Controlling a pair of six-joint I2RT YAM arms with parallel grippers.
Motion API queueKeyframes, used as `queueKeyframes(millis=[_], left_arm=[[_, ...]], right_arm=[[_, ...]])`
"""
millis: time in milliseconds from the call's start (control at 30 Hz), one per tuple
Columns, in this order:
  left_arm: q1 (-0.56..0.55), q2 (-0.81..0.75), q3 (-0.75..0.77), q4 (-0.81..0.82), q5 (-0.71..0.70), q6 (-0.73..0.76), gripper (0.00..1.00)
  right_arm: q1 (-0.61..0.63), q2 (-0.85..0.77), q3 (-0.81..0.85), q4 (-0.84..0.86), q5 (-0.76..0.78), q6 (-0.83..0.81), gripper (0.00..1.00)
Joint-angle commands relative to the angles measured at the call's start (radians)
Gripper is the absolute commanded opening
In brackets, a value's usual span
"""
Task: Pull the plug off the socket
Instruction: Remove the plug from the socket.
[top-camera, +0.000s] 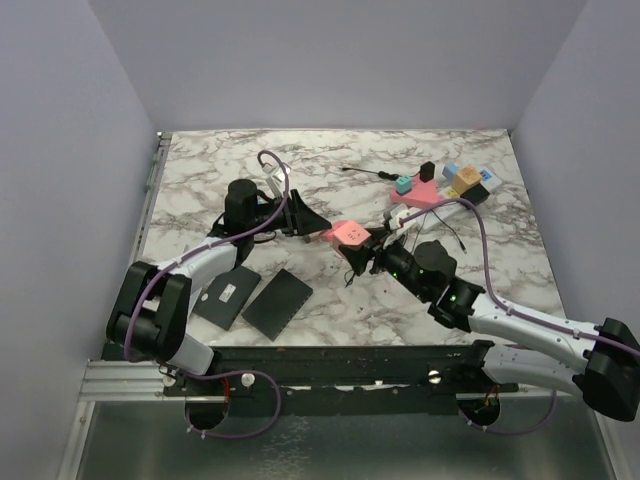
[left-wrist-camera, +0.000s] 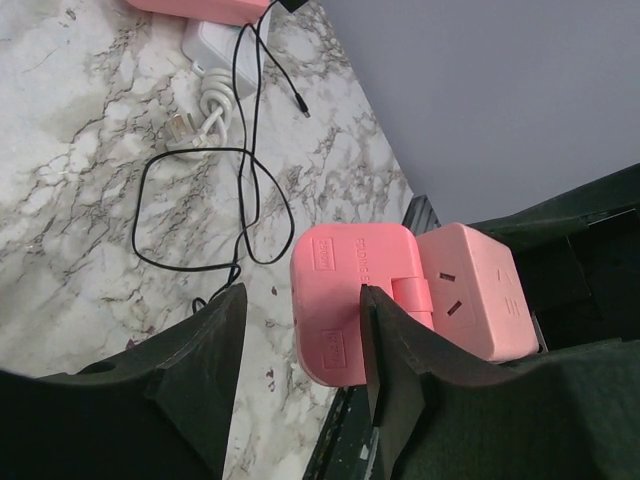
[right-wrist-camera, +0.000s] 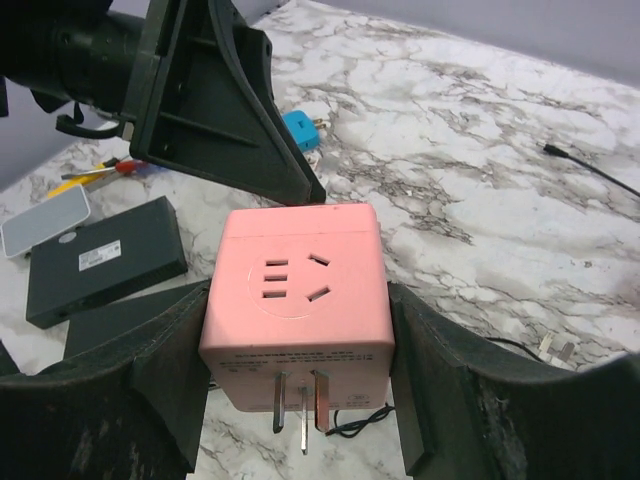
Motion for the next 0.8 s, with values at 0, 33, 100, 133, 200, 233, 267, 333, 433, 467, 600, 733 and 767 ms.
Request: queueKeyframes(millis=[0, 33, 100, 133, 200, 233, 267, 333, 433, 467, 600, 733, 767], left_arm=[[-0.002, 0.019, -0.035, 0.118, 0.061, -0.087, 0.51], [-0.002, 0.021, -0.039, 0.137, 0.065, -0.101, 0.51], [-0.002, 0.023, -0.044, 0.166, 0.07, -0.126, 0.51], [-0.001, 0.025, -0.048, 0.178, 0.071, -0.137, 0.52], [0.001, 0.03, -0.047, 0.191, 0.075, -0.151, 0.55], [0.005, 0.028, -0.046, 0.192, 0.073, -0.151, 0.57], [0.012, 0.021, -0.047, 0.193, 0.068, -0.151, 0.59], [0.04, 0.001, -0.054, 0.193, 0.049, -0.146, 0.67], [0.064, -0.011, -0.06, 0.193, 0.04, -0.152, 0.83], [0.064, -0.008, -0.06, 0.193, 0.043, -0.156, 0.86], [0.063, 0.014, -0.059, 0.198, 0.045, -0.186, 0.88], [0.059, 0.011, -0.055, 0.207, 0.04, -0.215, 0.94], [0.058, 0.015, -0.055, 0.208, 0.036, -0.231, 0.96]], right_arm=[[0.008, -0.007, -0.001, 0.144, 0.05, 0.012, 0.01], [0.008, -0.002, -0.002, 0.143, 0.047, 0.013, 0.01], [0.009, 0.003, -0.003, 0.143, 0.041, 0.015, 0.01], [0.008, 0.006, -0.005, 0.142, 0.04, 0.015, 0.01], [0.008, 0.007, -0.004, 0.135, 0.044, 0.015, 0.01], [0.008, 0.007, -0.003, 0.13, 0.051, 0.014, 0.0], [0.008, 0.005, -0.003, 0.124, 0.063, 0.015, 0.01], [0.008, 0.003, 0.005, 0.099, 0.111, 0.029, 0.0], [0.008, -0.017, -0.014, 0.106, 0.154, 0.034, 0.0], [0.008, -0.026, -0.023, 0.121, 0.165, 0.038, 0.0], [0.009, -0.024, -0.034, 0.154, 0.233, 0.062, 0.0], [0.008, 0.015, -0.043, 0.226, 0.26, 0.083, 0.0], [0.008, 0.03, -0.044, 0.25, 0.257, 0.095, 0.01]])
